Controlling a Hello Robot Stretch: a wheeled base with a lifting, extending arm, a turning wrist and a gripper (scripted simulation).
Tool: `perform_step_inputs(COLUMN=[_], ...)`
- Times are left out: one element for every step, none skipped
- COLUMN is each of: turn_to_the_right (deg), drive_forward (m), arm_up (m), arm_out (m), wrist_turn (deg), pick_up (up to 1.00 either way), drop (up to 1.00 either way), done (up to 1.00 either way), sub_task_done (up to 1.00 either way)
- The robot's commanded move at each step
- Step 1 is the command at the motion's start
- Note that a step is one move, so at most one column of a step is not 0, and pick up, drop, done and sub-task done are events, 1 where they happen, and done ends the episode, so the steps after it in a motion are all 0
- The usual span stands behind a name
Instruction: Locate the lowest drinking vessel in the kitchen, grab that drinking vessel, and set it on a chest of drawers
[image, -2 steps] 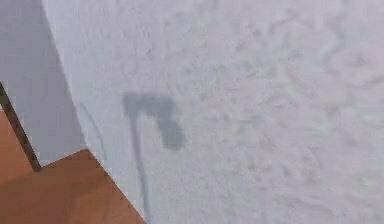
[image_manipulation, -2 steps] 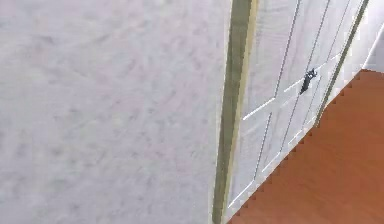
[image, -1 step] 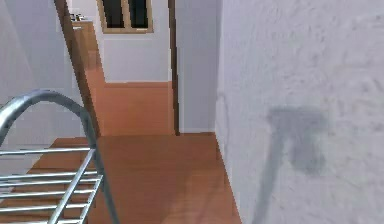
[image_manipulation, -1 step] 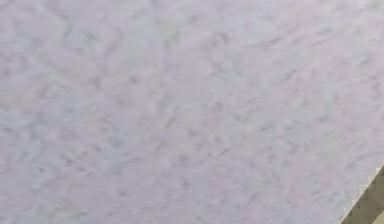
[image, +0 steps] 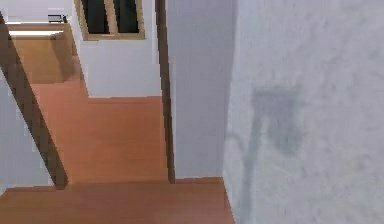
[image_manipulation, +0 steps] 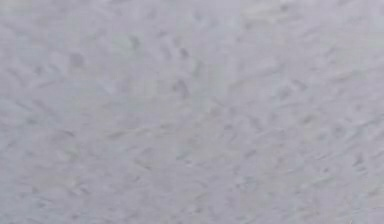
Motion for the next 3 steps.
perform_step_inputs(turn_to_the_right=[-30.0,0.0,0.0], drive_forward=[0.00,1.00,1.00], arm_up=[0.00,0.00,0.00], arm_out=[0.00,0.00,0.00], wrist_turn=[0.0,0.0,0.0], pick_up=[0.00,0.00,0.00], drop=[0.00,0.00,0.00], done=[0.00,0.00,0.00], sub_task_done=[0.00,0.00,0.00])
